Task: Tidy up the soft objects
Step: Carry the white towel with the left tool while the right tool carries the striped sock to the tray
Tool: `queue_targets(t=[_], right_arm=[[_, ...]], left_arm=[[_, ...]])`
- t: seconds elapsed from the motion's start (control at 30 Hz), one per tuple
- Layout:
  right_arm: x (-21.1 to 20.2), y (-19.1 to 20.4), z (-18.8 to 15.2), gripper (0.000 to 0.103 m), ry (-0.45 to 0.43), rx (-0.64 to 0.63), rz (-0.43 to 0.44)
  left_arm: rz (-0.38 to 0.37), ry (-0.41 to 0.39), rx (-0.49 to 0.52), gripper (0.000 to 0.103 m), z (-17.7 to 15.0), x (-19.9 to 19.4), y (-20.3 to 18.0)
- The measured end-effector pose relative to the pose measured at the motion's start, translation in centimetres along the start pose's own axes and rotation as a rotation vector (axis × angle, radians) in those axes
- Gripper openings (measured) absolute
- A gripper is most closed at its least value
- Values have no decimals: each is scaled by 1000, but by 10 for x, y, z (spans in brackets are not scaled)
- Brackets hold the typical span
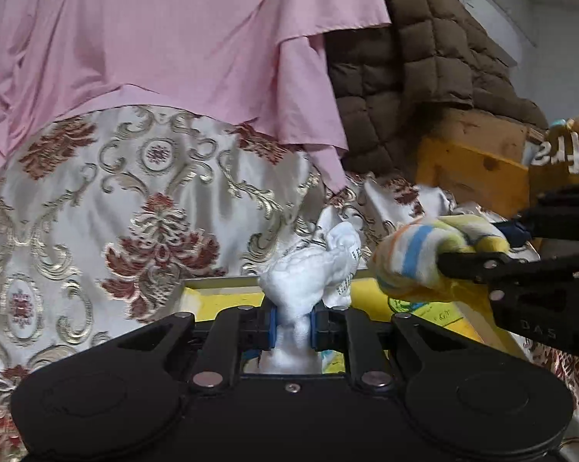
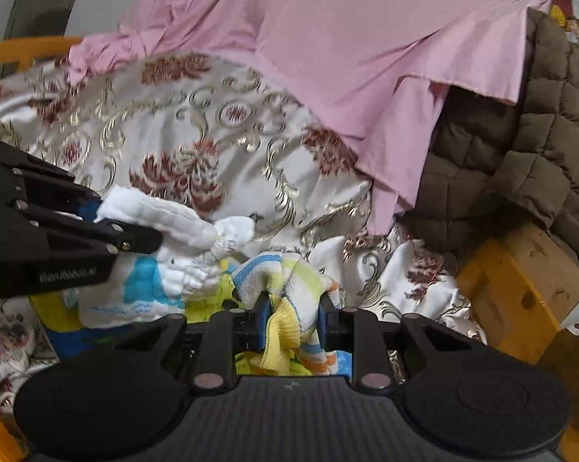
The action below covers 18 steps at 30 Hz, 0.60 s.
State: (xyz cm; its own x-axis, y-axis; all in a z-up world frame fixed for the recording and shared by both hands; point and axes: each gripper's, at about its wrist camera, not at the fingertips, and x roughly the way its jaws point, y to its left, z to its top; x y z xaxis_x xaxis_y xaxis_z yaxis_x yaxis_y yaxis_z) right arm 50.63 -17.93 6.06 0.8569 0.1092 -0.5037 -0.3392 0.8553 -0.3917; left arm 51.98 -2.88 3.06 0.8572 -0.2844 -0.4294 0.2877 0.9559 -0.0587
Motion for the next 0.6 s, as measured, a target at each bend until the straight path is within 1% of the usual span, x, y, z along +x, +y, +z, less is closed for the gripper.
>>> queue_targets(t=[0.07,0.2,0.4,0.53,0.6], right_arm=[[7,5,1,26,16,-10,3],[21,15,2,27,45,-3,16],[34,29,-2,28,73,12,38],[36,33,-6,28,92,43,43],[36,34,-8,29,97,42,46]], left_arm=[[-17,23,-21,17,-5,8,3],[-17,109,-79,18,-16,24,12],[-52,144,-130,22,-30,28,25],[-55,153,-172,23,-36,25,33],[-53,158,-212,24,-39,25,39]])
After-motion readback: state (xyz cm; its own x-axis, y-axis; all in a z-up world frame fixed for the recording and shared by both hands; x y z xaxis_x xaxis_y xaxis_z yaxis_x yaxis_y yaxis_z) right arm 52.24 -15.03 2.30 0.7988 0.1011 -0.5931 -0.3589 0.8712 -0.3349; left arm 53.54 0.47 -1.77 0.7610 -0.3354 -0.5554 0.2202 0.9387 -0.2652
